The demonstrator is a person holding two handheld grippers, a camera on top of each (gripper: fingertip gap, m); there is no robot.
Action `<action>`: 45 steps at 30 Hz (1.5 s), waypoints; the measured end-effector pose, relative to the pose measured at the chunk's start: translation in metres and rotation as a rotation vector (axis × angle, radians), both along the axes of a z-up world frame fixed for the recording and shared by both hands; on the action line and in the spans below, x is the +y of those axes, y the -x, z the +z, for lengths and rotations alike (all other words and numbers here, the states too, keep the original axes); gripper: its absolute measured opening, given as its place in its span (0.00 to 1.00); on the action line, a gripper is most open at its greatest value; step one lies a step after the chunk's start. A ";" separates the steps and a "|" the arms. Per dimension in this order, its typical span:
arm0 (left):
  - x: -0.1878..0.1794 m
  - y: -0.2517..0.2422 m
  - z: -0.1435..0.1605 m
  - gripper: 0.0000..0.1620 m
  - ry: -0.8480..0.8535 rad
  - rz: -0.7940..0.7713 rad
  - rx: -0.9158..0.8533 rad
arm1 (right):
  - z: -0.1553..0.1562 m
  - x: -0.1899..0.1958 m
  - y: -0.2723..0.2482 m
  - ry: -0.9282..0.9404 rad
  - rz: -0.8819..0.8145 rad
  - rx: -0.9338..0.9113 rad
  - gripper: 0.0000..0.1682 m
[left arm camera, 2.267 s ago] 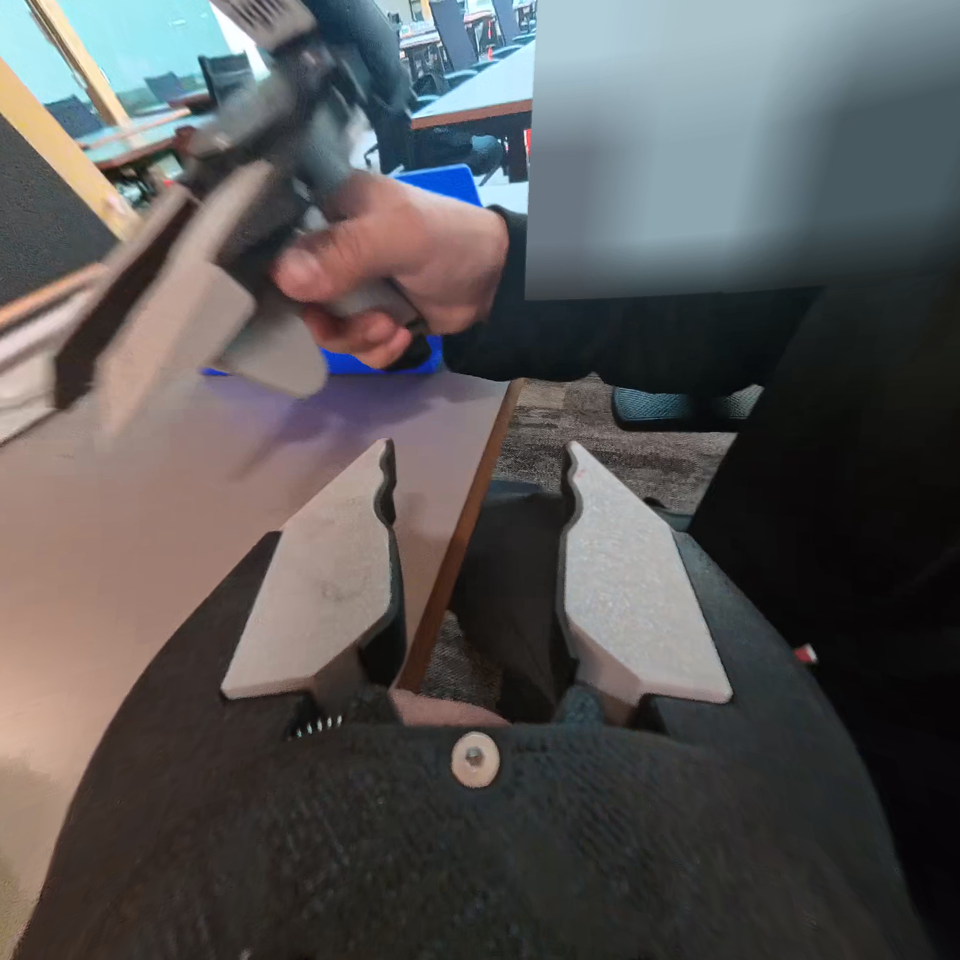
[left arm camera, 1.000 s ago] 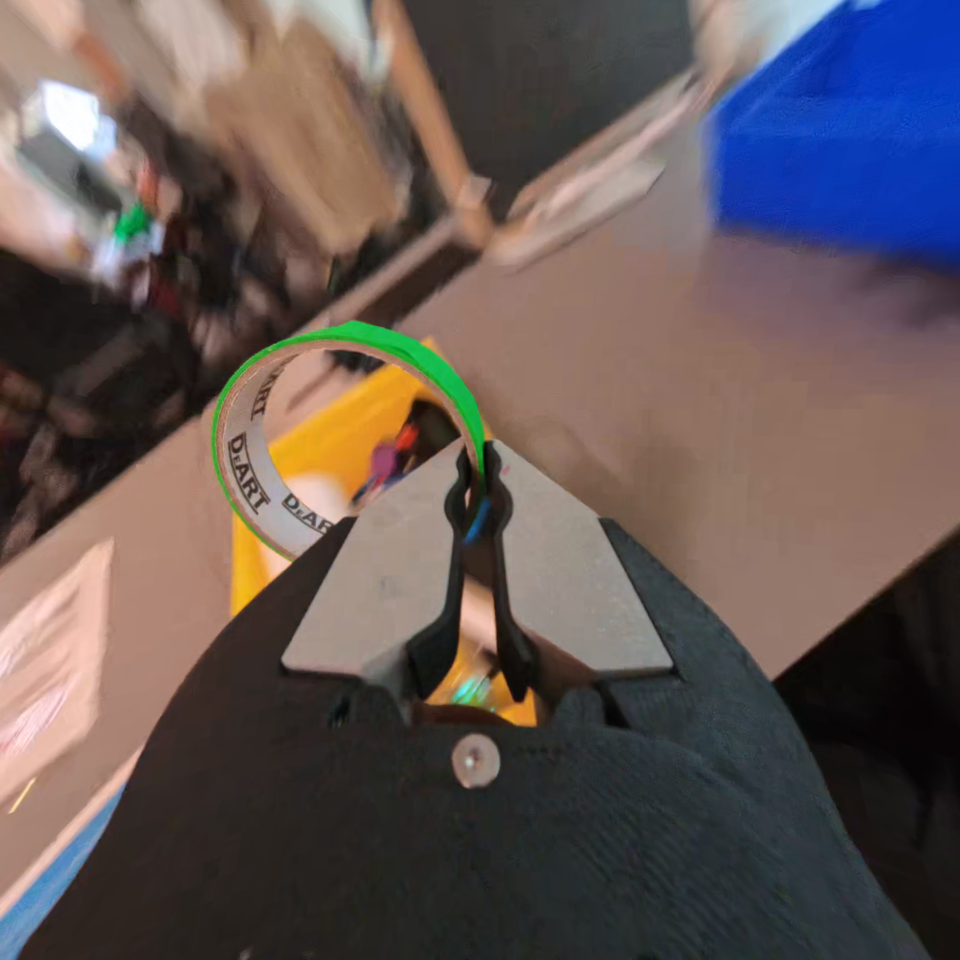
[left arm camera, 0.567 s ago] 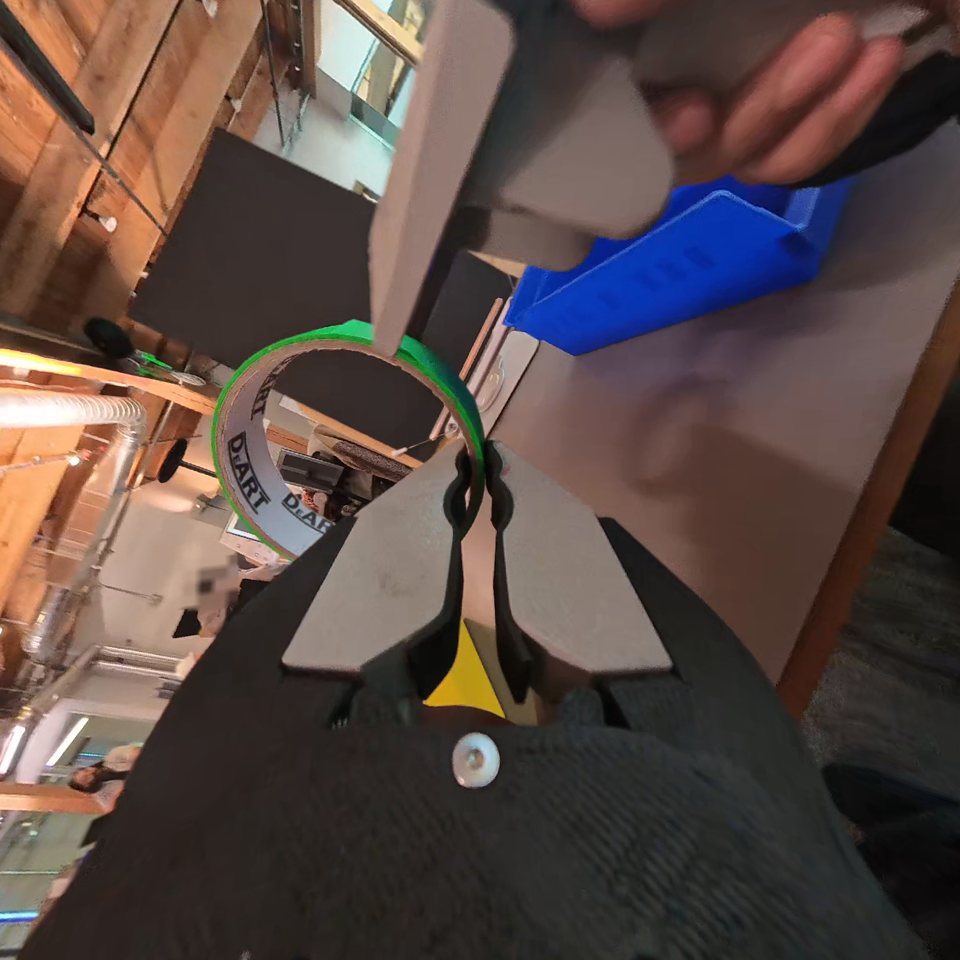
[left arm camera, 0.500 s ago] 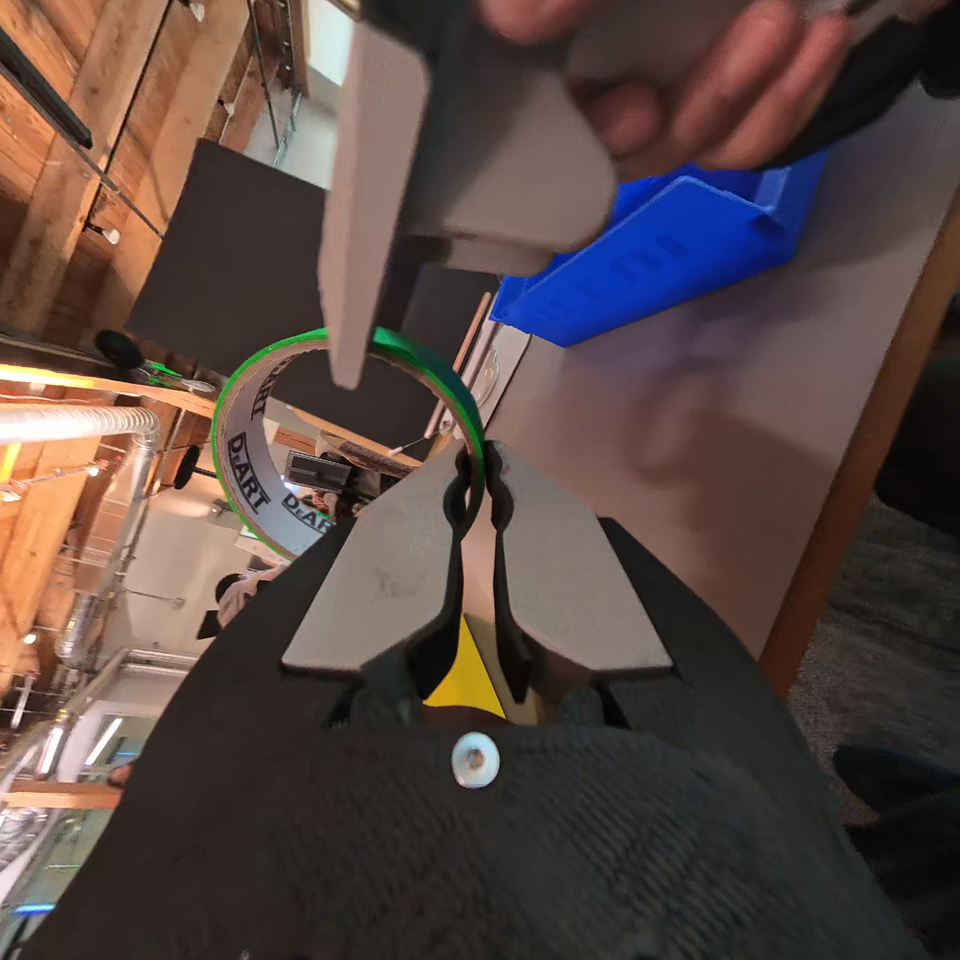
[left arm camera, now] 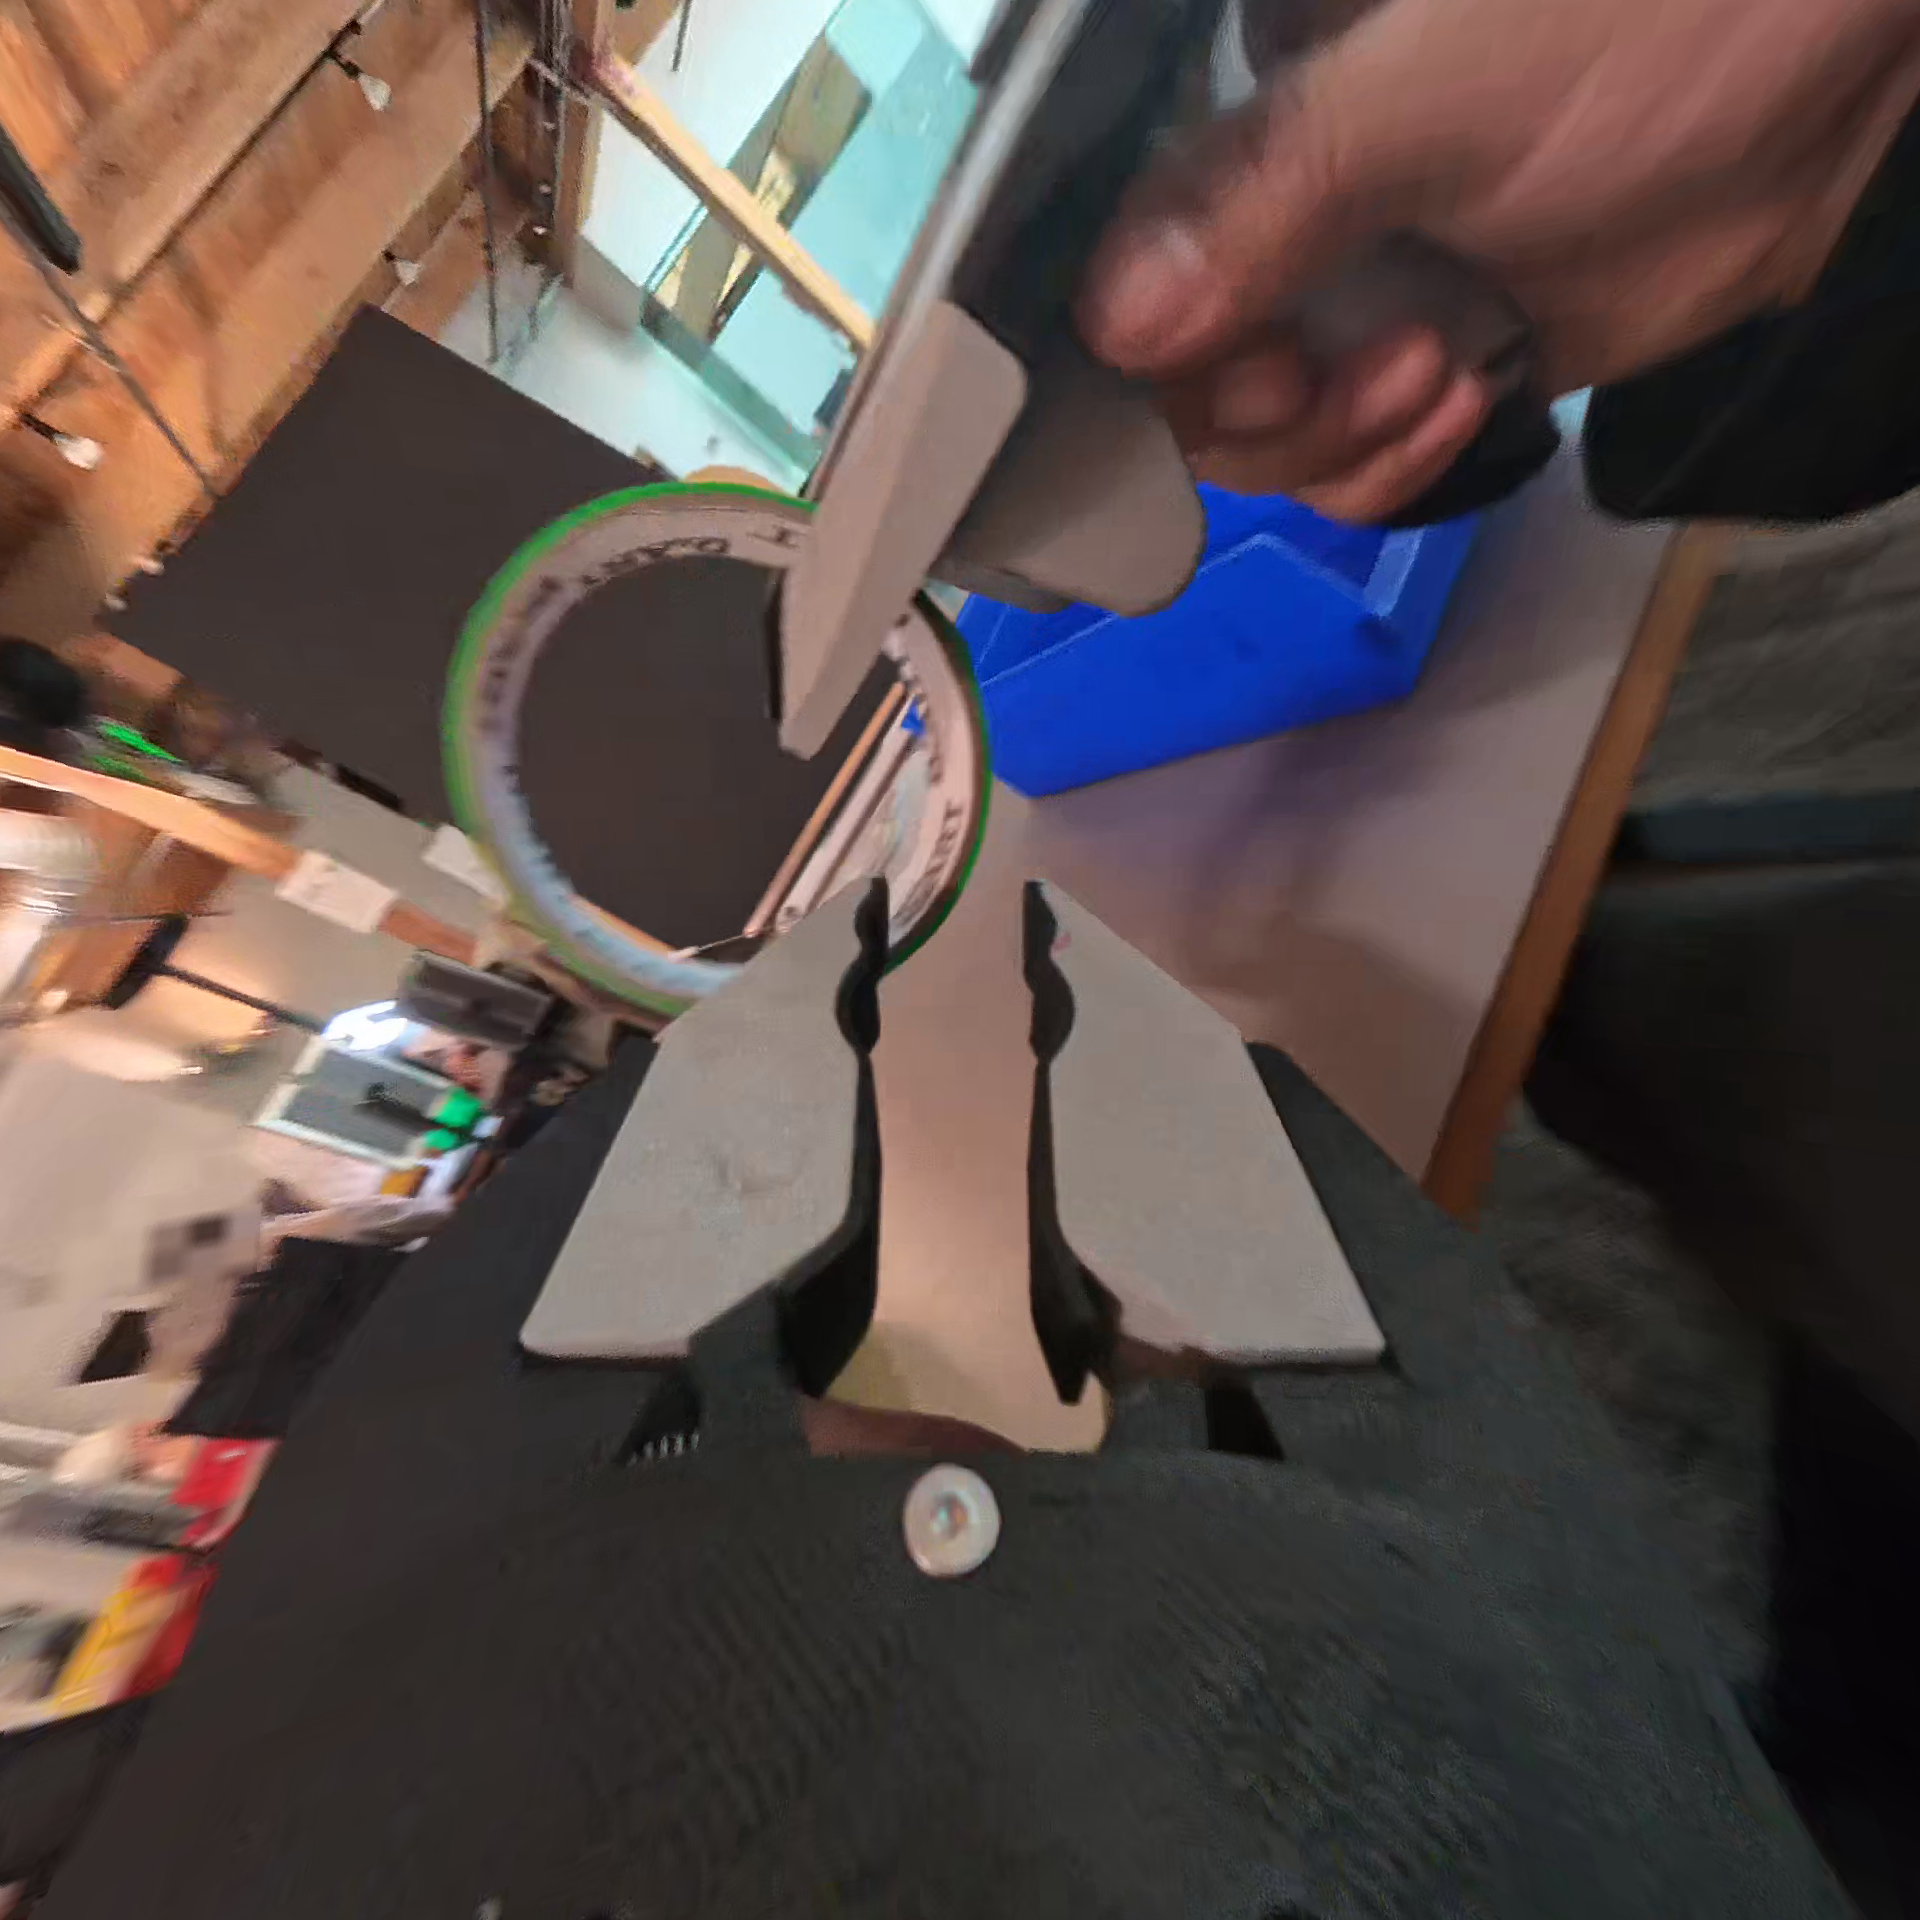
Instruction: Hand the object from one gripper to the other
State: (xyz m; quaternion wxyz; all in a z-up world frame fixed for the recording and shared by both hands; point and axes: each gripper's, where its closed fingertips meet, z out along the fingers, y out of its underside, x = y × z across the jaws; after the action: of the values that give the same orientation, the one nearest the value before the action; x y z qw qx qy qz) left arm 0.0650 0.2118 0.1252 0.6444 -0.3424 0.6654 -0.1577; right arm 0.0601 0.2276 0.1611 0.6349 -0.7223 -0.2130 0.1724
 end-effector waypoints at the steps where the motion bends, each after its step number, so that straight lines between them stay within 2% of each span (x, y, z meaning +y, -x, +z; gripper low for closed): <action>1: -0.001 0.006 0.006 0.16 0.040 -0.023 -0.011 | 0.003 -0.001 -0.005 -0.018 -0.026 -0.015 0.14; 3: -0.003 0.020 0.014 0.16 0.113 -0.064 -0.023 | 0.008 -0.006 -0.014 -0.037 -0.047 -0.047 0.14; 8: -0.001 0.038 0.027 0.17 0.287 -0.117 -0.052 | 0.017 -0.030 0.003 -0.083 0.109 -0.095 0.14; 13: -0.008 0.036 0.023 0.24 0.382 -0.171 -0.027 | -0.006 -0.038 0.024 -0.051 0.198 -0.250 0.14; 17: -0.017 0.032 0.014 0.29 0.380 -0.203 0.015 | -0.018 -0.053 0.043 -0.033 0.310 -0.295 0.14; 18: -0.018 0.031 0.013 0.25 0.363 -0.197 0.018 | -0.020 -0.052 0.046 -0.026 0.316 -0.304 0.14; 19: -0.022 0.030 0.013 0.16 0.346 -0.203 0.021 | -0.022 -0.051 0.046 -0.022 0.309 -0.315 0.14; 22: -0.011 0.026 0.017 0.13 0.309 -0.112 0.008 | -0.025 -0.045 0.042 -0.030 0.272 -0.343 0.14; 26: 0.010 0.024 0.033 0.09 0.025 0.085 -0.100 | -0.032 -0.035 0.034 0.004 0.205 -0.358 0.17; 28: 0.017 0.026 0.047 0.09 -0.115 0.165 -0.183 | -0.032 -0.029 0.024 0.015 0.151 -0.349 0.23; 31: 0.024 0.037 0.070 0.09 -0.290 0.257 -0.320 | -0.024 -0.027 0.009 0.033 0.119 -0.268 0.27; 34: 0.017 0.049 0.089 0.08 -0.436 0.282 -0.450 | -0.014 -0.028 -0.001 0.074 0.123 -0.102 0.30; 36: 0.009 0.055 0.097 0.08 -0.554 0.306 -0.516 | -0.011 -0.033 0.004 0.149 0.216 0.065 0.35; 39: -0.006 0.064 0.106 0.09 -0.690 0.309 -0.612 | -0.001 -0.042 0.014 0.206 0.371 0.273 0.35; 42: -0.023 0.069 0.109 0.09 -0.814 0.298 -0.674 | 0.009 -0.048 0.028 0.222 0.489 0.402 0.35; 45: -0.029 0.066 0.107 0.09 -0.846 0.295 -0.680 | 0.009 -0.054 0.045 0.271 0.585 0.466 0.36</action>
State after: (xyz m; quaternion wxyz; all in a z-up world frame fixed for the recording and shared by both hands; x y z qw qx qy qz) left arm -0.0013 0.1829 0.2326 0.9190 -0.0735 0.3705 0.1133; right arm 0.0156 0.1736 0.1699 0.4892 -0.6499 -0.2355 0.5318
